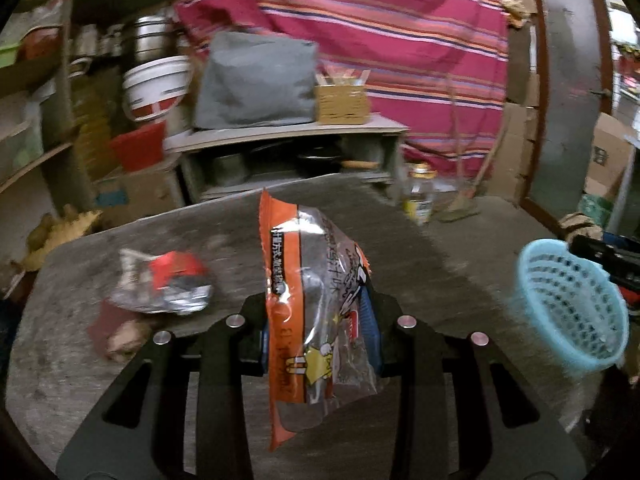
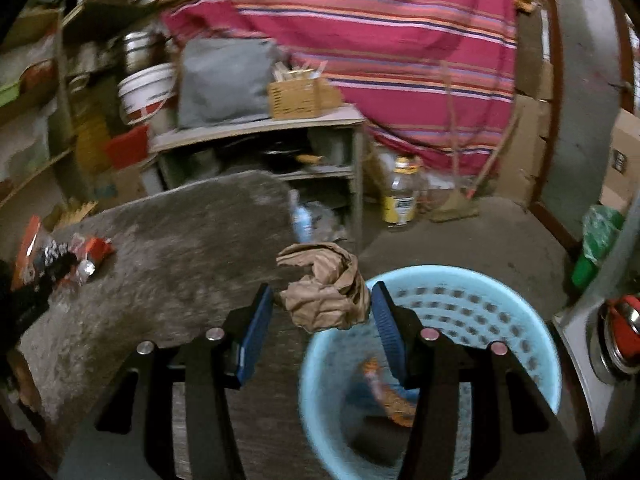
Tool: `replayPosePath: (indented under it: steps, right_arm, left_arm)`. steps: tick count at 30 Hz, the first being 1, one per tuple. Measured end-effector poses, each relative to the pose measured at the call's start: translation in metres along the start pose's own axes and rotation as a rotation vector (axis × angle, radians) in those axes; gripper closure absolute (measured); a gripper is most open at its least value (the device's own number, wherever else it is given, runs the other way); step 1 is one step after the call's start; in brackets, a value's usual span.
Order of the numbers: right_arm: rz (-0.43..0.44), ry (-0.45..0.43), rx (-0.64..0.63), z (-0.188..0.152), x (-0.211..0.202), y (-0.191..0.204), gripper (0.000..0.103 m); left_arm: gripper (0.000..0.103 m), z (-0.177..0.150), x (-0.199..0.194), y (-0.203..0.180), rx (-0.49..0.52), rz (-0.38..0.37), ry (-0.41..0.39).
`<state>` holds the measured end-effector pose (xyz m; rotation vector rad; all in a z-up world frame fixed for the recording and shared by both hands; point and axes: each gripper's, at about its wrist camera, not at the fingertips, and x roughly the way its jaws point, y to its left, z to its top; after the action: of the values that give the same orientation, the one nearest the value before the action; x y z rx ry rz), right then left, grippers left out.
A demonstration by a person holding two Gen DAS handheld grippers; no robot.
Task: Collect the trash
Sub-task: 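Carry the bag and brown paper over the blue basket and release both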
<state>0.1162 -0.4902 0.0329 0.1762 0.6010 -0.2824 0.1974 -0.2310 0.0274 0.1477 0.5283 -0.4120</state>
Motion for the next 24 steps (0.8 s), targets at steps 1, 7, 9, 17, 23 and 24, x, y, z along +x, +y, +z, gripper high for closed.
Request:
replayPosePath:
  steps: [1,7,9,17,23,24]
  right_arm:
    - [-0.01,-0.005,0.01,0.001,-0.002,-0.008,0.052]
    - [-0.056,-0.001,0.034,-0.003,-0.006,-0.049,0.052]
    - [-0.057,0.007,0.064,-0.007,-0.007,-0.066,0.052]
    - [-0.094,0.02,0.122,-0.018,-0.008,-0.109,0.052]
    - [-0.111,0.049,0.17,-0.025,-0.002,-0.139,0.052]
    - [-0.116,0.054,0.179,-0.027,-0.001,-0.144,0.052]
  left_arm:
    - [0.07,0.001,-0.002,-0.009,0.011,-0.011,-0.006]
    - [0.07,0.008,-0.006,-0.068,0.001,-0.103,-0.013]
    - [0.07,0.007,-0.004,-0.091,0.02,-0.124,-0.011]
    - [0.07,-0.007,0.013,-0.164,0.075,-0.208,0.041]
    - [0.068,-0.013,0.03,-0.205,0.108,-0.248,0.076]
    - [0.068,-0.013,0.032,-0.213,0.12,-0.258,0.079]
